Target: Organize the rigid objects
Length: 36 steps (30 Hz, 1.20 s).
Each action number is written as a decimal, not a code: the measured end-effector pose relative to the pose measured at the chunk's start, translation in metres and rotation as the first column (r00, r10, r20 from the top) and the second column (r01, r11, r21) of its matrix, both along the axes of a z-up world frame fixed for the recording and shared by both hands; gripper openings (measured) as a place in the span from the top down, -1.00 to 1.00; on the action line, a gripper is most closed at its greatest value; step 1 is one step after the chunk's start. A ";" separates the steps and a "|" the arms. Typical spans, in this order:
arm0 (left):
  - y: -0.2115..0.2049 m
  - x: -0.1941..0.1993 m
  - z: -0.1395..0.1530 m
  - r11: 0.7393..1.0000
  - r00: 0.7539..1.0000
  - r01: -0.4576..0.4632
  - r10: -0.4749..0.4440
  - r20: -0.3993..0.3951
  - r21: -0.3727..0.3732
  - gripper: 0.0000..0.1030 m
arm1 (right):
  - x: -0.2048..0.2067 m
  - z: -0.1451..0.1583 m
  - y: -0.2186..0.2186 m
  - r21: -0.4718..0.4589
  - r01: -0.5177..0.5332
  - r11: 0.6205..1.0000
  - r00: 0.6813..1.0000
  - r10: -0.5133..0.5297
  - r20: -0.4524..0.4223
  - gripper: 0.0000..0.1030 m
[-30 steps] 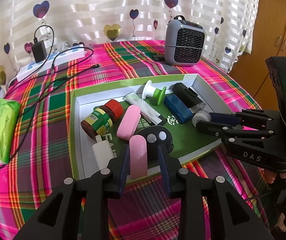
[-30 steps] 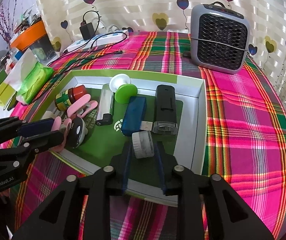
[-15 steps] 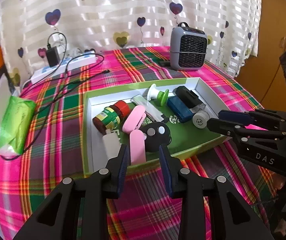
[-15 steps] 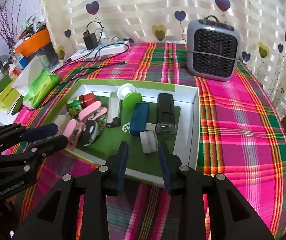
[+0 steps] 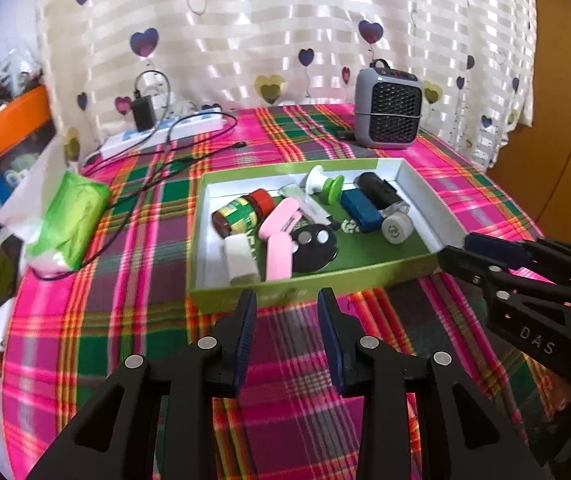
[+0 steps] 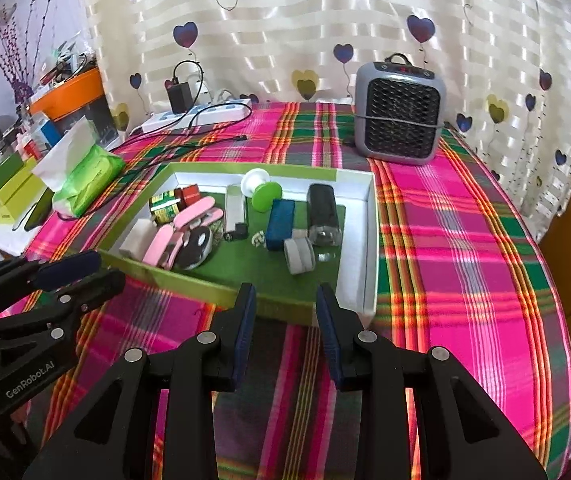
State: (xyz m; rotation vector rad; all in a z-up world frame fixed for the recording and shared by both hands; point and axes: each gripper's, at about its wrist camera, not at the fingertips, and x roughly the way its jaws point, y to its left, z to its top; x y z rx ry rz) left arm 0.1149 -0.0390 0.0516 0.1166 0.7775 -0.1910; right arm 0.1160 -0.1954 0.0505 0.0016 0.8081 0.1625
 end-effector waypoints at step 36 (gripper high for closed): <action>-0.009 -0.031 -0.047 0.998 0.992 -0.063 0.064 -0.108 0.008 0.39 | -0.036 -0.039 -0.015 -0.076 0.148 0.986 0.984 -0.155 -0.089 -0.10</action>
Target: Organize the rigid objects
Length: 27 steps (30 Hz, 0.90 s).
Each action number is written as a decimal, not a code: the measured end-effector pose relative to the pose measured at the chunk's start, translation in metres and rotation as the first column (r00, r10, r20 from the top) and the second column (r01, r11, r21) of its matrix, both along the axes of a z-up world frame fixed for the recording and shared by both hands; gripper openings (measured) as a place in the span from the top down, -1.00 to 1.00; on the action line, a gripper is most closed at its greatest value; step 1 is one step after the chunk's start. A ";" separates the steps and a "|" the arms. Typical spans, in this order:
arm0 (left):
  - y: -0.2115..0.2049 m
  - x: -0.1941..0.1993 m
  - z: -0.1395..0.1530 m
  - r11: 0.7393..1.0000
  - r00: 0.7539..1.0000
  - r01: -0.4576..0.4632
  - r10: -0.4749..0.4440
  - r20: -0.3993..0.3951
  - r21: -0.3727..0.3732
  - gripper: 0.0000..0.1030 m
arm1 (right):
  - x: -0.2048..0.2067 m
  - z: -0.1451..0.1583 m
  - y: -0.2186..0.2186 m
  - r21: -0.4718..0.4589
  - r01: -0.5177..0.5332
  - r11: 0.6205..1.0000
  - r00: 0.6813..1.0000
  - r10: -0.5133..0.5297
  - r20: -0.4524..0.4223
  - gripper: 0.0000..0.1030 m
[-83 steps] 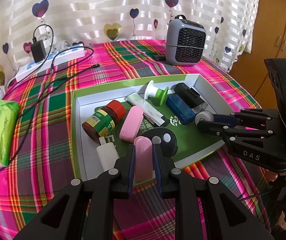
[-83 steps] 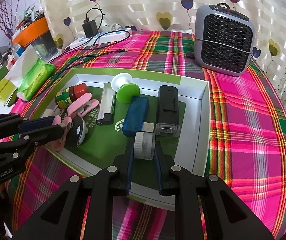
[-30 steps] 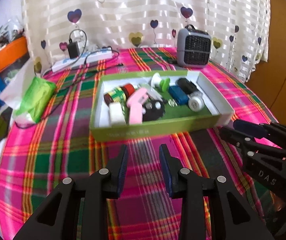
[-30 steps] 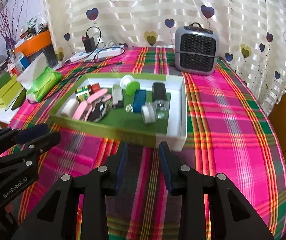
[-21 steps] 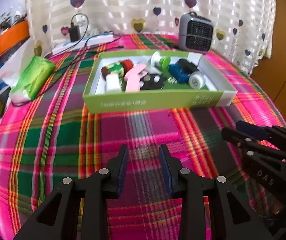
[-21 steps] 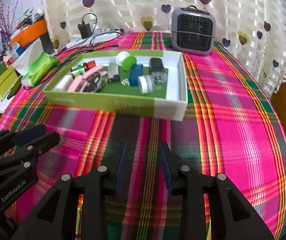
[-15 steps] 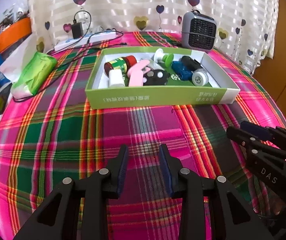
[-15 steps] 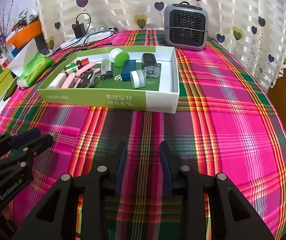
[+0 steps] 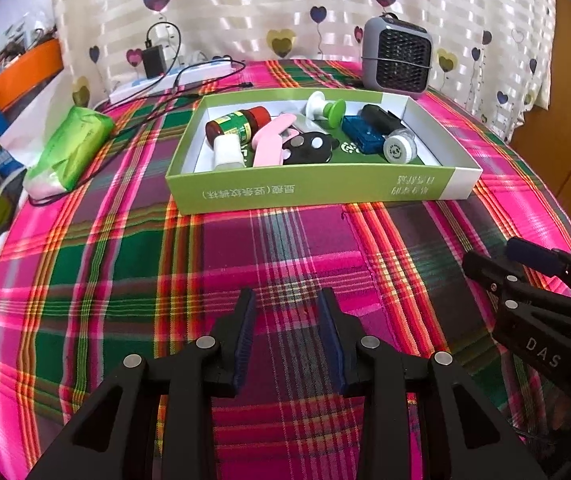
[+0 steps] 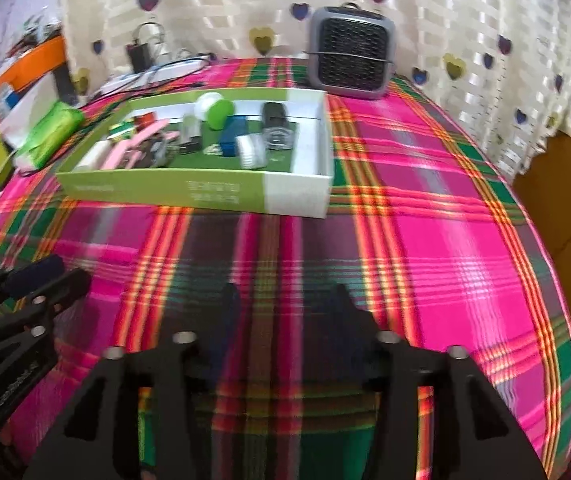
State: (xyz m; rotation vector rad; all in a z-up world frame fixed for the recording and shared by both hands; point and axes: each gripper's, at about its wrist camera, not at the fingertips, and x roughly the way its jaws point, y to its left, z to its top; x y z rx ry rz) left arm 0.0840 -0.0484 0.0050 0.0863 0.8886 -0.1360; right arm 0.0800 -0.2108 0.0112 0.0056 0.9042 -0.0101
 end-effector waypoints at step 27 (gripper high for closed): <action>-0.001 0.001 0.001 1.000 0.999 -0.030 0.030 0.011 -0.007 0.36 | 0.001 -0.001 0.003 -0.006 -0.008 1.000 1.000 0.008 -0.002 -0.19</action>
